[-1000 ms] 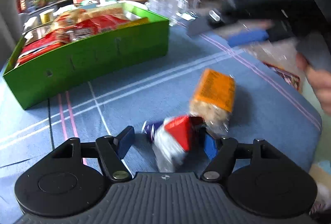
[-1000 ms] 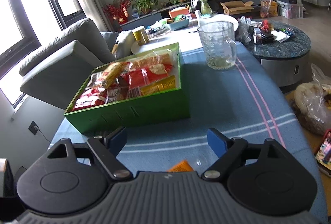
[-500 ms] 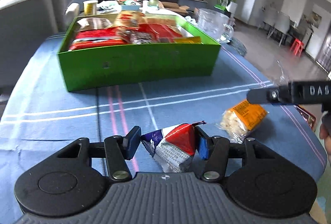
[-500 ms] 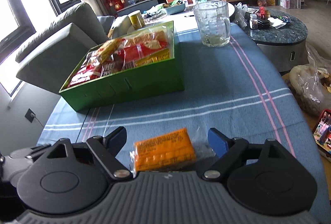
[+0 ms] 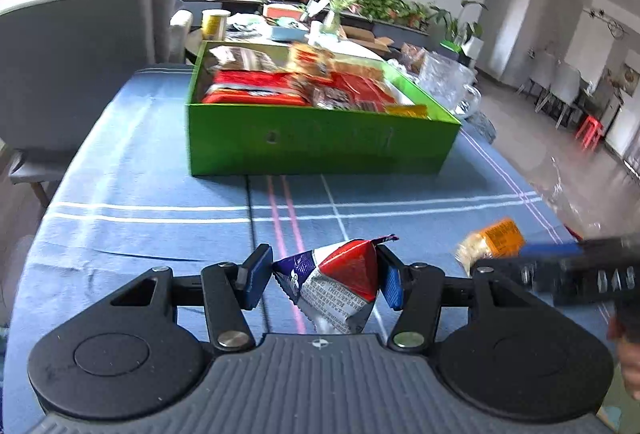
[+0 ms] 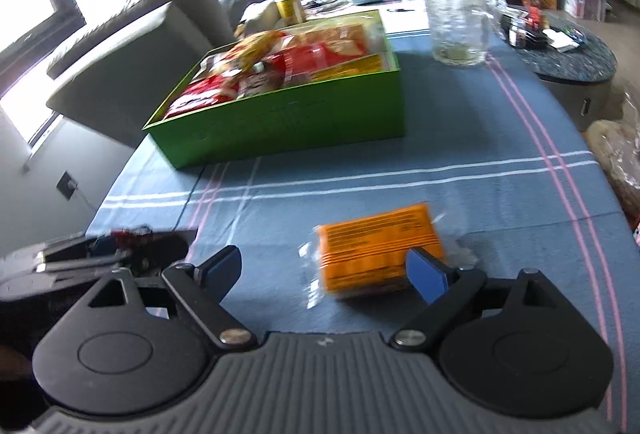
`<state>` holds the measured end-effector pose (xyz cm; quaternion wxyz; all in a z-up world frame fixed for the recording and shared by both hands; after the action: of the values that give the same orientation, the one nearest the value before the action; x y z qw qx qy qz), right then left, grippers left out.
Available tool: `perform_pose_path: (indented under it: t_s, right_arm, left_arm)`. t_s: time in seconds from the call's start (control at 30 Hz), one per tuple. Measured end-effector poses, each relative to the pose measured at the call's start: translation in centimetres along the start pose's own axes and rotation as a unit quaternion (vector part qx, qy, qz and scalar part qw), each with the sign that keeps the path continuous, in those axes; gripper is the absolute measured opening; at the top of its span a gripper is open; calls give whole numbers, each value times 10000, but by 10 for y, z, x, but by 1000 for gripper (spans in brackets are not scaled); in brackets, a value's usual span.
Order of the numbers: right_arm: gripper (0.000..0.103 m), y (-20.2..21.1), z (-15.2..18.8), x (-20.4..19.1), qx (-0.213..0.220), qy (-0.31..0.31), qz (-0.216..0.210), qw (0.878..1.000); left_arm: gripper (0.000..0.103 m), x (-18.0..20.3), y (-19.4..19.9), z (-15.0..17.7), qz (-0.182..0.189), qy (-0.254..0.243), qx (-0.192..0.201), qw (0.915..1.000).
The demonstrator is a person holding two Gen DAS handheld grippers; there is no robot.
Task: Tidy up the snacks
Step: 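Grasp the red-white packet with the left tool while the right tool reaches the orange bread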
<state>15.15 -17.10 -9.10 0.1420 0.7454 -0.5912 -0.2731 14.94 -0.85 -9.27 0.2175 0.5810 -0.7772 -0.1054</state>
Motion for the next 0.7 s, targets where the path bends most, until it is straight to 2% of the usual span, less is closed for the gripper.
perform_pose_path:
  t_s: [0.23,0.33,0.47,0.6,0.7]
  right_arm:
    - [80,6,22,-37,-458,349,-648,9962]
    - [80,9,24,-46,-429,728,-707,9939]
    - [80,7,17,-34,-223,925,-364,9948]
    - [80,-4,15,-7,-109,1010,470,9937]
    - [80,-14,14,12,-78,1079,891,9901]
  left_arm:
    - [52,-21,6,-2,-179,175,72,9997]
    - [52,-25,7,-1,-213,241,67,9995]
    - [52,-26,7,1,-187,253,47,9995]
    - [52,-22,5,3,-142,227,10,9996]
    - [52,-21,3,5,-134,205,-14,9997]
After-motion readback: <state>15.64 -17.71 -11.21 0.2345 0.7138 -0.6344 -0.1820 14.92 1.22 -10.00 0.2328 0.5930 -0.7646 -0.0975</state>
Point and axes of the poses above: each gripper's, at about its wrist camera, not at the fingertips, and y roughly against the way its jaws point, x to its right, z to its underside, the point moved 7 cm from there along -y, roughly the way its jaws point, and after that the axes turned 13 degrees about x, right-handed, at the moved point
